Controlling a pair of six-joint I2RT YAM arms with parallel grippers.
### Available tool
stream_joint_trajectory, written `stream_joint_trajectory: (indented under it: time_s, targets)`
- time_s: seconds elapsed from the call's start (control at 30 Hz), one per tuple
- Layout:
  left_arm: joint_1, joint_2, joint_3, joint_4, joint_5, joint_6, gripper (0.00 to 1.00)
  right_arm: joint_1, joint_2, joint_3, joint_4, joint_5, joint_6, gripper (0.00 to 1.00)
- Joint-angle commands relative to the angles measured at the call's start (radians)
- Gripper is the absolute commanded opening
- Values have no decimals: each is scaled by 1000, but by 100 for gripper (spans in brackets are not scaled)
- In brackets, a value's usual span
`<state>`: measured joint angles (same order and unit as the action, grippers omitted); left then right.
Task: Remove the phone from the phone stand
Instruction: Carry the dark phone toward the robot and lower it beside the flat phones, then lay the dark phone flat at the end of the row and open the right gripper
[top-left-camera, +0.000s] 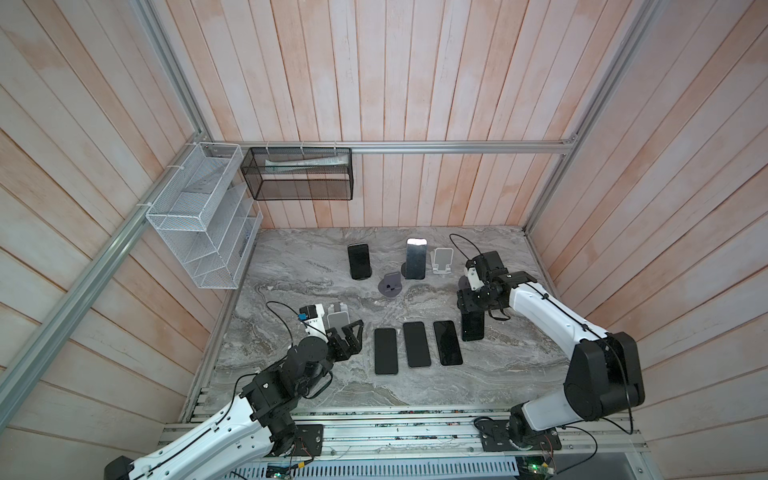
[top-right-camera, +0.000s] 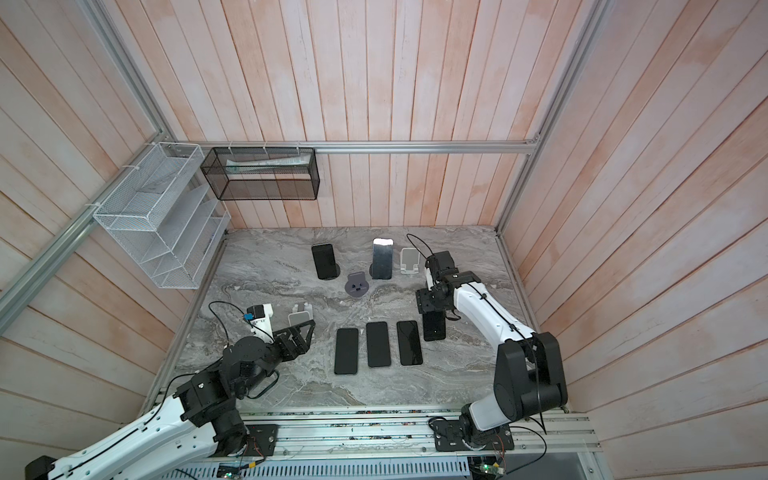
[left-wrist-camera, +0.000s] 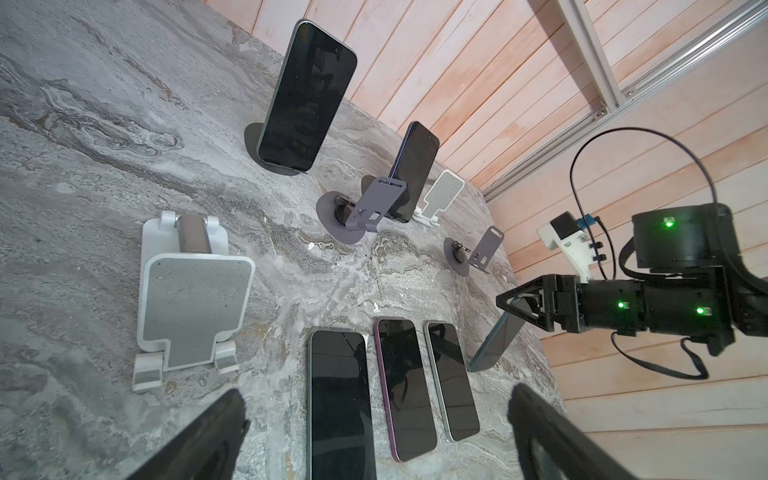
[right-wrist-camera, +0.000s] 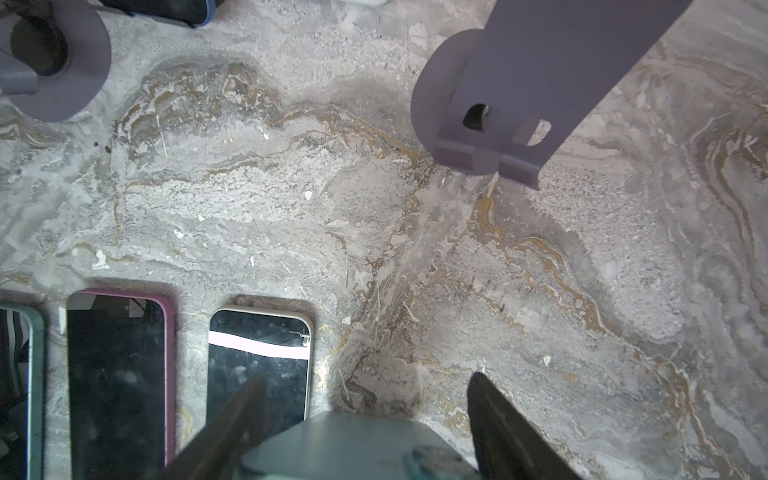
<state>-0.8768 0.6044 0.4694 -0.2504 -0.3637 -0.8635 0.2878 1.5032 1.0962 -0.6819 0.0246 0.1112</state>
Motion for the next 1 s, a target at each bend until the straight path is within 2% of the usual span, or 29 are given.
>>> stream_joint_trajectory:
  time_s: [0.0, 0.1, 0.5, 0.67, 0.97]
  targets:
    - [6, 3, 2, 37, 21, 5, 100, -2, 2, -19, -27, -1, 13, 64]
    - [7, 5, 9, 21, 32, 1, 100, -2, 25, -7, -24, -30, 18, 64]
    - [7, -35, -16, 0, 25, -11, 100, -3, 71, -71, -7, 3, 44, 64]
    - [9, -33, -18, -1, 41, -13, 100, -13, 84, -98, 21, -52, 65, 64]
    - [9, -39, -32, 5, 85, -47, 100, -56, 174, -98, 58, 6, 54, 64]
